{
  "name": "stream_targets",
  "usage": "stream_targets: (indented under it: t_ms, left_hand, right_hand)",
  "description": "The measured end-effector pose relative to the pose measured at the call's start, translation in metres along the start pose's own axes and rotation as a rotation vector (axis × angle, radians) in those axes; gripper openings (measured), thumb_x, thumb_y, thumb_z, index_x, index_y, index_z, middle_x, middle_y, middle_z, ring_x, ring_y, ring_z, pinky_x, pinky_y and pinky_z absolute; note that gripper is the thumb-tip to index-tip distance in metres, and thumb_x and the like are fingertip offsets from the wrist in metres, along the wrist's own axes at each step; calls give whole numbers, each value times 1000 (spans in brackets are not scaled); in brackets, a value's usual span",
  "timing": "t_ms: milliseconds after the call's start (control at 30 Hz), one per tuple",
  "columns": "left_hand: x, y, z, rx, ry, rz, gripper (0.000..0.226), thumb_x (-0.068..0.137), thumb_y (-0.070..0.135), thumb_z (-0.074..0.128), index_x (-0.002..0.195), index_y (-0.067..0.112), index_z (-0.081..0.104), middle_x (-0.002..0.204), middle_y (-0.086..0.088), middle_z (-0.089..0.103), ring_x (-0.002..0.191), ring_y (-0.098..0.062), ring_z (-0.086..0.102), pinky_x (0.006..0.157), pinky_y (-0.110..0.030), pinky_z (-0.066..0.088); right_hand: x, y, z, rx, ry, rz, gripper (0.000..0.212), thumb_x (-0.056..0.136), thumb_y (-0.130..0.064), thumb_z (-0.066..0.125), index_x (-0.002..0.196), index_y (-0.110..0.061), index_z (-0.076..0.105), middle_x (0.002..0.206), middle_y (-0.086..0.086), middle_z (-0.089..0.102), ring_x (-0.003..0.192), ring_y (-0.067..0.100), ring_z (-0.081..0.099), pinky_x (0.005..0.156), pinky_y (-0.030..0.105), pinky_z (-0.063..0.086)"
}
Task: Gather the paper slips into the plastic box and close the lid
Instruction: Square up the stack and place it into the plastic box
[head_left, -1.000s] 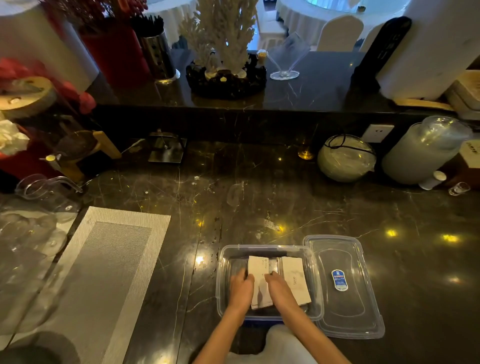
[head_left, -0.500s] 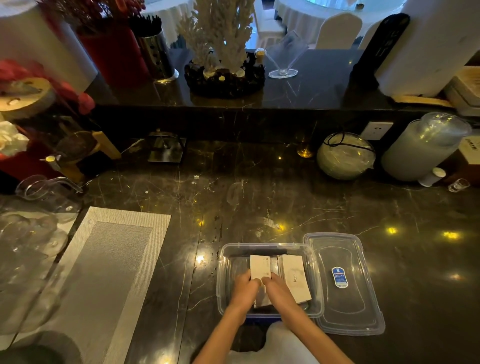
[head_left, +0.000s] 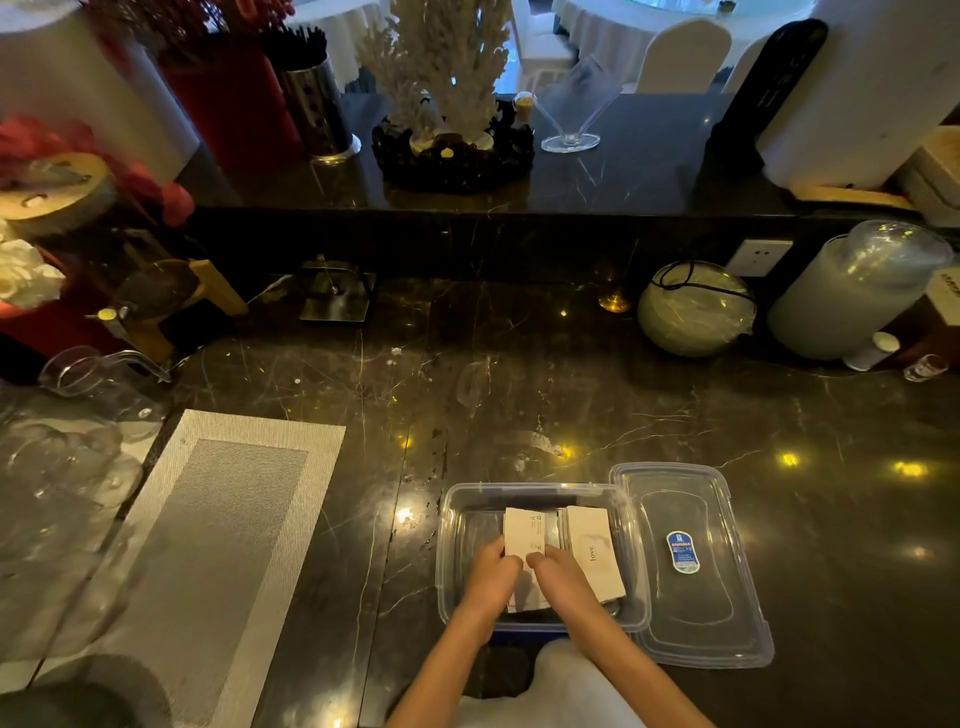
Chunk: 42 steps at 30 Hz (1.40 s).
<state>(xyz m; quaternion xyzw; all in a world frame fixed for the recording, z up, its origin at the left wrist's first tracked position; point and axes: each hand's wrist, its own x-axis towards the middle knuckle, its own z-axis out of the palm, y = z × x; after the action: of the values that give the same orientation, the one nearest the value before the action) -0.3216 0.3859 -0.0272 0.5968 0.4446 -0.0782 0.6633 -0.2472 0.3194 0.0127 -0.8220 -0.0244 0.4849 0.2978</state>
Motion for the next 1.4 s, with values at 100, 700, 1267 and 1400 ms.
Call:
stream_targets:
  t_ms: [100,700,1267,1400]
  left_hand:
    - [-3,7,1,15,50,30,43,96,4,47,134,21,53,129,1,62,118,-12,57,92,-24,49]
    - [-5,42,71,-121,-117,5,40,102,21,38,141,27,40,135,-2,55,116,-17,55,85,-22,47]
    - [-11,57,106,-55,167,-88,33,95,16,46,128,13,49,126,-15,59,108,-27,58,85,-39,52]
    - [-15,85,117,298,448,194,41,94,8,48,135,12,50,134,-8,56,120,-25,55,96,-34,47]
  right_hand:
    - [-5,3,-4,2,-16,-50,32,100,-17,42,129,-11,53,128,11,59,115,24,55,94,28,45]
    - [-14,42,-63,136,63,-81,49,104,-39,25,136,-12,50,132,10,55,123,26,53,100,29,37]
    - [-24,58,-108,332,-171,-160,28,98,-49,36,104,-32,57,112,-4,60,105,12,57,99,32,43]
    - [-25,75,-168,563,-65,-262,21,96,-27,52,102,-19,71,103,6,71,94,17,67,90,35,53]
